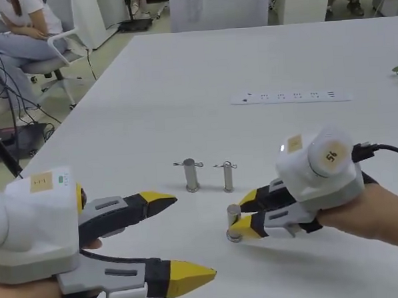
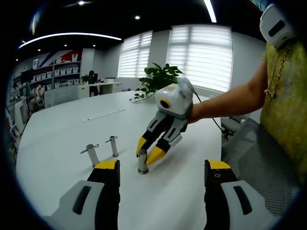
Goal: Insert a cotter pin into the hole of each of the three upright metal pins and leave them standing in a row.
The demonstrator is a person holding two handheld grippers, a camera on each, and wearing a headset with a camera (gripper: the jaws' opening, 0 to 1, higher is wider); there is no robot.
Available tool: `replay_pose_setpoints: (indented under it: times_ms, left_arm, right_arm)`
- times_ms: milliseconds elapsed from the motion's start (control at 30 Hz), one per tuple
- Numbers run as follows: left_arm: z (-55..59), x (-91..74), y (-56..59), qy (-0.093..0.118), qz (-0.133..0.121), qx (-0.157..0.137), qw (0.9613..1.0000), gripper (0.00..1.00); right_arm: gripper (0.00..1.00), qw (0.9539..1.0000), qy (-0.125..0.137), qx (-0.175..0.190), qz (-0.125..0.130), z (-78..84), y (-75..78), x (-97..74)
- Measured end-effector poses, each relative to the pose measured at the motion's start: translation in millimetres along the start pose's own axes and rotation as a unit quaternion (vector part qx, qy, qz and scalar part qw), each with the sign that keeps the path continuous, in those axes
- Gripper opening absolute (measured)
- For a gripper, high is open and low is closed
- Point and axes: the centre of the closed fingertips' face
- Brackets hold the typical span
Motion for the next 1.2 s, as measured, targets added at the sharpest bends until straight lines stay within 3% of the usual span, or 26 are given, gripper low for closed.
replay_pose_setpoints:
  times_ms: [633, 933, 1000, 1200]
  left_arm:
    - [-4.8, -2.2, 7.1, 0.000, -0.001, 0.007, 1.0000, 0.69]
    - [-9.2, -3.1, 8.3, 0.003, -0.003, 0.012, 0.9999, 0.69]
    - [-10.5, -2.1, 9.5, 0.004, -0.002, 0.013, 0.9999, 0.69]
    - [-15.3, 1.2, 12.5, 0.010, 0.003, 0.017, 0.9998, 0.69]
  right_arm:
    - [0.14, 0.9998, -0.006, -0.020, 0.003, 0.4, -4.5, 5.5]
    - [0.17, 0.9998, -0.010, -0.015, 0.006, 0.5, -5.7, 4.9]
    - [0.21, 0.9997, -0.011, -0.019, 0.010, 1.7, -6.0, 1.4]
    - [0.21, 0.9996, -0.013, -0.013, 0.024, 1.3, -0.2, -23.3]
Point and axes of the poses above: the centre of the closed fingertips' face, and the gripper's own axes: x roughly forward along the fingers, y roughly to its right, z roughly out of its underside, and after that the axes turned 15 degrees about y, right-handed
